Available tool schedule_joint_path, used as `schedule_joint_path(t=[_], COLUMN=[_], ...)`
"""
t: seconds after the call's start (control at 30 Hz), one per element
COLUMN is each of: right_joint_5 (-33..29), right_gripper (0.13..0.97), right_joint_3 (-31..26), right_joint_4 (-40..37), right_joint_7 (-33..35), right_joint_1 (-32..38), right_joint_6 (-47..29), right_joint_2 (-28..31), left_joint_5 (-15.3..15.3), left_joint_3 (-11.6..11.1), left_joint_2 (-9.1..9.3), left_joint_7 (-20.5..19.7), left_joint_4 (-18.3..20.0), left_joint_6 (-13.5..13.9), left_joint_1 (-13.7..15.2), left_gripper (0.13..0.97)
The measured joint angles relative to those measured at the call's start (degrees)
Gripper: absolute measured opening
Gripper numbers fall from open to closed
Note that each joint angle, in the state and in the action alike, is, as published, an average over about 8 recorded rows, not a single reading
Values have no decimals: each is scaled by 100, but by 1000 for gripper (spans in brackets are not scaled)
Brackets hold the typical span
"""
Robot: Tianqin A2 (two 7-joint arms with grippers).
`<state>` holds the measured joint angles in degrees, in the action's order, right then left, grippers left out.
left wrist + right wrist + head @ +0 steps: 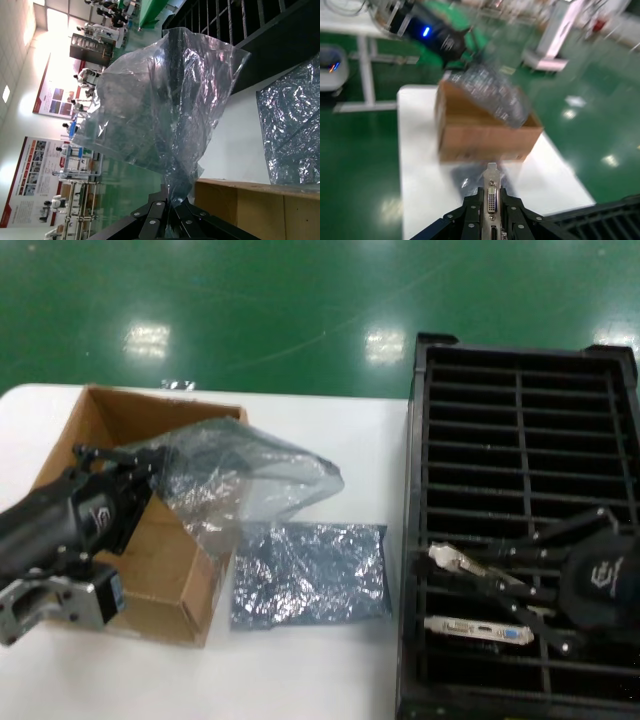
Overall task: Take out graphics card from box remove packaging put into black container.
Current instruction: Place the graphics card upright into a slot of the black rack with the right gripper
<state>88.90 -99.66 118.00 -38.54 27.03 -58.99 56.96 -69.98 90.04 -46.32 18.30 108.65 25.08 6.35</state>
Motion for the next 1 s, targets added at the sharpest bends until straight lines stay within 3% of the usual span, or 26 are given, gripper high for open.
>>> schedule_joint_path(t=[0.2, 0.47, 1.0], right_joint_5=[-784, -1512, -1657], right_gripper=[188, 188, 188], right_joint_3=[-742, -1415, -1884], right_joint_4=[-85, -565, -1513], right_joint_7=[-588, -673, -240], right_joint_1=[1300, 2439, 3095], right_joint_6=[-1289, -2333, -3032], right_joint_2=[-324, -919, -1510], left_joint_5=[0, 0, 0], left_joint_3=[0, 0, 0], left_joint_2=[0, 0, 0], left_joint_7=[0, 0, 0], left_joint_4=[0, 0, 0], left_joint_6=[0, 0, 0], left_joint_1=[0, 0, 0], left_gripper=[138, 138, 138])
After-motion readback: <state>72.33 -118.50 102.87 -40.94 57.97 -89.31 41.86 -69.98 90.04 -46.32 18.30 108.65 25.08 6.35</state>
